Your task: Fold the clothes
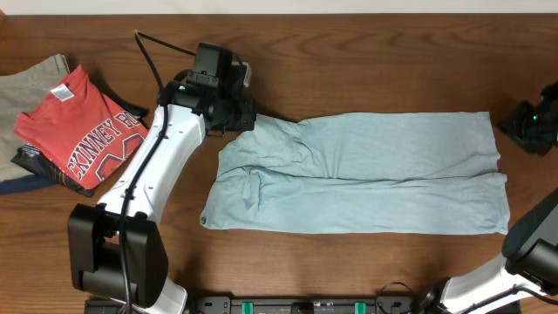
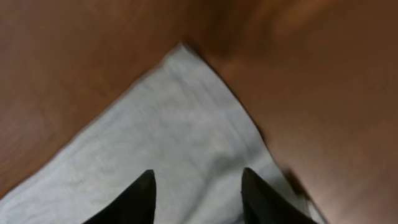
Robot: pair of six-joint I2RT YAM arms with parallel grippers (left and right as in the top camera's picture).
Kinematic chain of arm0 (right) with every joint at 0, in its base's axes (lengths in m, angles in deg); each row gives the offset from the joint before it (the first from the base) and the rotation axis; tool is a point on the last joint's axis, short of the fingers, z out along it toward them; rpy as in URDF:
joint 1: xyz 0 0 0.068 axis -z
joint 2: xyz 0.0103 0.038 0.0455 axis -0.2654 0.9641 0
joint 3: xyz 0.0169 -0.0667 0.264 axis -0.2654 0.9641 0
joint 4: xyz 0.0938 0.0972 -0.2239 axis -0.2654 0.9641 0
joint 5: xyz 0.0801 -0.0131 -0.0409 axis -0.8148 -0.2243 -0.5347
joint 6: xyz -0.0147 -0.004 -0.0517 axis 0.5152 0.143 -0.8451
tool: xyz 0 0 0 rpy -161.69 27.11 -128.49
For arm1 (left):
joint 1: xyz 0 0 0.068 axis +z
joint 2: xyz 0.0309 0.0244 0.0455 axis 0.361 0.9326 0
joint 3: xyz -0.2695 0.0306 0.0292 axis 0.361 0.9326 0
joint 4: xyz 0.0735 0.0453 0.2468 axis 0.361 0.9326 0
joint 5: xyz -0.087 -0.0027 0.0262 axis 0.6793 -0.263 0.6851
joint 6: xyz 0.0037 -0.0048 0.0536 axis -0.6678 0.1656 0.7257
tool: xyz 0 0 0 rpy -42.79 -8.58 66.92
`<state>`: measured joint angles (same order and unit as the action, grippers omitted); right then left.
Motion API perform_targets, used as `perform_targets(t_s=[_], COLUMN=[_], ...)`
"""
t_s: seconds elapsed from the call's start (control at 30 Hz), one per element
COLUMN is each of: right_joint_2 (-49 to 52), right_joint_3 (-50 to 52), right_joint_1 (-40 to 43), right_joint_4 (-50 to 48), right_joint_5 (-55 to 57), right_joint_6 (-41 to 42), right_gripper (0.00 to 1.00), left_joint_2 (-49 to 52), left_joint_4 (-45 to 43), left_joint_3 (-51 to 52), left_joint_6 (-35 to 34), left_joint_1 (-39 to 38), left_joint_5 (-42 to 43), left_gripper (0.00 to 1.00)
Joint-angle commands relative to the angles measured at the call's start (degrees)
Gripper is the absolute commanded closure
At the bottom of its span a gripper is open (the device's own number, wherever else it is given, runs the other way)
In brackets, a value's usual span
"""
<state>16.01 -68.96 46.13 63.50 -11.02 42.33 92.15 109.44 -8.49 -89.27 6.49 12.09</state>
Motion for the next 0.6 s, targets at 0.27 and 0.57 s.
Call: perform_targets(t_s=[0.27,0.57], right_joint_2=[8.9,18.2], right_joint_3=[-0.4,-0.4], right_joint_1=[-3.4,-3.9], right_joint_4=[-14.3,-23.6], right_joint_5=[0.3,0.3], right_joint_6=[-2.8,-2.8], right_gripper=[0.54,0.58], left_joint_2=[0.3,0.3], left_joint_4=[-0.1,-0.3], left_joint_3=[0.2,0.2], left_joint_6=[1.0,1.0], left_joint_1=[0.2,0.2], left_joint_5=[-1.3,-1.3], left_gripper=[0.94,0.94])
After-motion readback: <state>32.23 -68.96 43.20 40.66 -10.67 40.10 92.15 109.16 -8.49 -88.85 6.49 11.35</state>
